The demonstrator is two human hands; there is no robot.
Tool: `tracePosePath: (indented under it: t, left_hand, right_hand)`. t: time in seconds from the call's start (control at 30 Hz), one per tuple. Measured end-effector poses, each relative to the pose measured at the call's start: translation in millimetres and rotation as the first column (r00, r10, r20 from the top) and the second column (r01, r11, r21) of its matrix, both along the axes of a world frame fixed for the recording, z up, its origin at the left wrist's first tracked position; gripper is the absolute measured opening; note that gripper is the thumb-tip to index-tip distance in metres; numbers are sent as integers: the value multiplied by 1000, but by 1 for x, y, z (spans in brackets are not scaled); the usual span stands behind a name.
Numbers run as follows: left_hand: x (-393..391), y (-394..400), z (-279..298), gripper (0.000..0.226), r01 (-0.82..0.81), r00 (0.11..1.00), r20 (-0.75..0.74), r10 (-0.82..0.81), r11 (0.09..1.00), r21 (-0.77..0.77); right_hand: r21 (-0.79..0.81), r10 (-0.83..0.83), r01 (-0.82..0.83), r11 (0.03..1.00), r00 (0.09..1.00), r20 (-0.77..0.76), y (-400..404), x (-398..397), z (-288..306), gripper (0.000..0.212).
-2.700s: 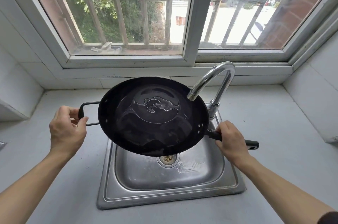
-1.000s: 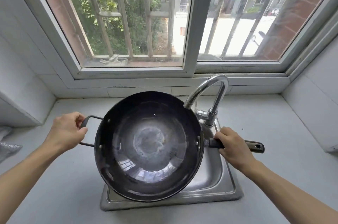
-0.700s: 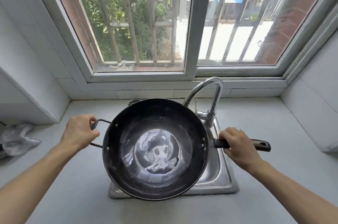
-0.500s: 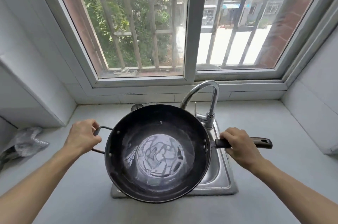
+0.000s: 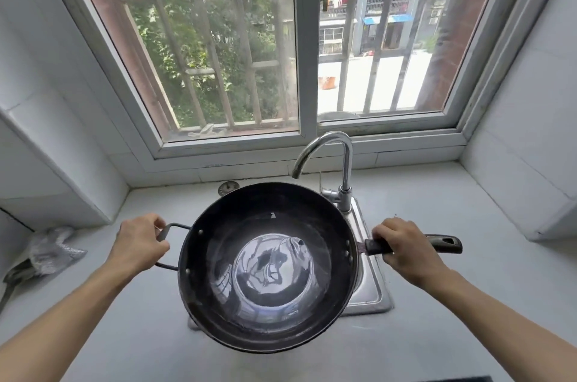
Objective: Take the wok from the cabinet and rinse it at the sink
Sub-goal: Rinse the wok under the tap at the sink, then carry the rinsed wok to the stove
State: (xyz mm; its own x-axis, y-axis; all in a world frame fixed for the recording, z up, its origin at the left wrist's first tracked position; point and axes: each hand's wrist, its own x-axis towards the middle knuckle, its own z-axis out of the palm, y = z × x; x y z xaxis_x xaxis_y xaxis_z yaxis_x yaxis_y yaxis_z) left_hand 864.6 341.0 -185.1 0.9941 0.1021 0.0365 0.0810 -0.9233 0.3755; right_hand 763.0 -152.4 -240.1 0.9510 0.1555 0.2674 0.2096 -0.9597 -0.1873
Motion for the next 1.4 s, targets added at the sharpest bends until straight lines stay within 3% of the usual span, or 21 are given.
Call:
tracePosePath:
  t: [0.3, 0.7, 1.1, 1.4]
  left_hand:
    - [-7, 22, 5, 19, 177, 984, 25, -176, 981, -77]
    - [-35, 2, 0, 17, 457, 889, 120, -443, 876, -151]
    - [-104, -115, 36, 17, 743, 670, 194, -717, 651, -157]
    - [-216, -213, 56, 17, 851, 525, 230, -820, 505, -142]
  right_hand:
    - [-41, -172, 172, 984, 985, -14, 42, -79, 23, 42]
    - [-92, -453, 447, 890, 889, -66, 87, -230, 47, 42]
    - [-81, -753, 749, 658, 656, -45, 87, -415, 78, 37]
    - [-15, -881, 883, 470, 468, -72, 103, -576, 84, 44]
